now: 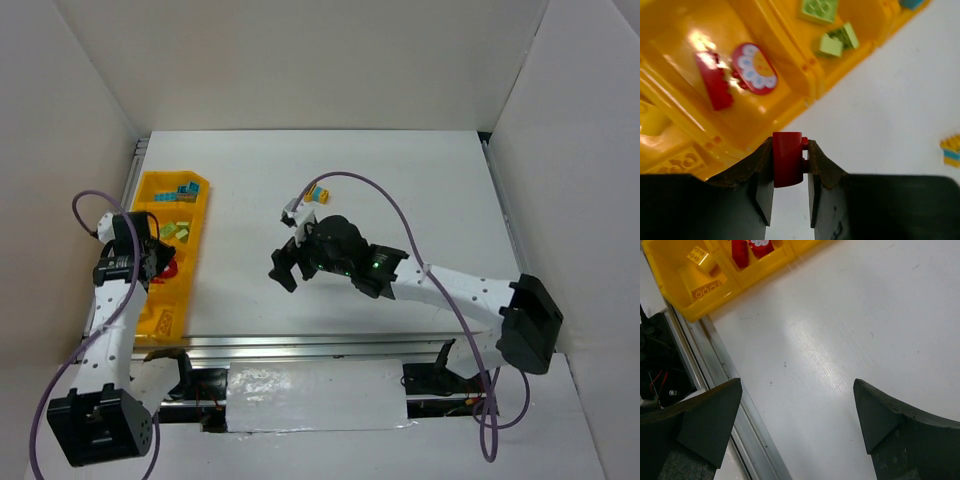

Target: Sort the legos into containers by color

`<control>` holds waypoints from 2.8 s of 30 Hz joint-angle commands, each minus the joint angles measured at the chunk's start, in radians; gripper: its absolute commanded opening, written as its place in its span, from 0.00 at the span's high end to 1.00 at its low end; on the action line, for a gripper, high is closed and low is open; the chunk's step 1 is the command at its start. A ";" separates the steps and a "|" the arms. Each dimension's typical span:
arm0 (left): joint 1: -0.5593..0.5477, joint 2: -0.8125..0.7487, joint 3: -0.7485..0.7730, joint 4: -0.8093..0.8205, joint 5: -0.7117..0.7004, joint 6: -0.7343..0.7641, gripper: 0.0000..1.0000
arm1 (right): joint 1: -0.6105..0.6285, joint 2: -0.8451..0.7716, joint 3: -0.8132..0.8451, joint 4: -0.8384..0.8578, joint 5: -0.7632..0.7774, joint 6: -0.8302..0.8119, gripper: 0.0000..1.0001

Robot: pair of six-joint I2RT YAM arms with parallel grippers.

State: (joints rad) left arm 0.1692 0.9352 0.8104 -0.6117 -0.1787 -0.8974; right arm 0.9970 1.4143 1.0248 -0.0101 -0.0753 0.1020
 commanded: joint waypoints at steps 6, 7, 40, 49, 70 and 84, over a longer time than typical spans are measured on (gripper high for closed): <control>0.101 0.151 0.019 0.043 -0.225 -0.038 1.00 | -0.008 -0.164 -0.118 0.052 0.063 0.018 0.00; 0.110 0.162 0.021 0.049 -0.237 -0.041 1.00 | -0.011 -0.173 -0.124 0.050 0.062 0.016 0.00; 0.061 -0.108 0.083 0.110 0.593 0.463 0.01 | -0.414 0.658 0.625 -0.455 0.393 0.397 0.00; -0.016 -0.151 -0.019 0.185 0.674 0.482 0.00 | -0.465 0.765 0.762 -0.367 0.186 -0.181 0.00; -0.053 -0.147 -0.039 0.214 0.768 0.483 0.01 | -0.512 1.063 1.278 -0.786 -0.050 -0.571 0.00; -0.068 -0.116 -0.034 0.219 0.792 0.482 0.01 | -0.511 1.134 1.325 -0.804 -0.032 -0.800 0.15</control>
State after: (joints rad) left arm 0.1101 0.8177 0.7761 -0.4370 0.5823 -0.4435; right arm 0.4858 2.5427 2.3310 -0.8127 -0.0940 -0.6163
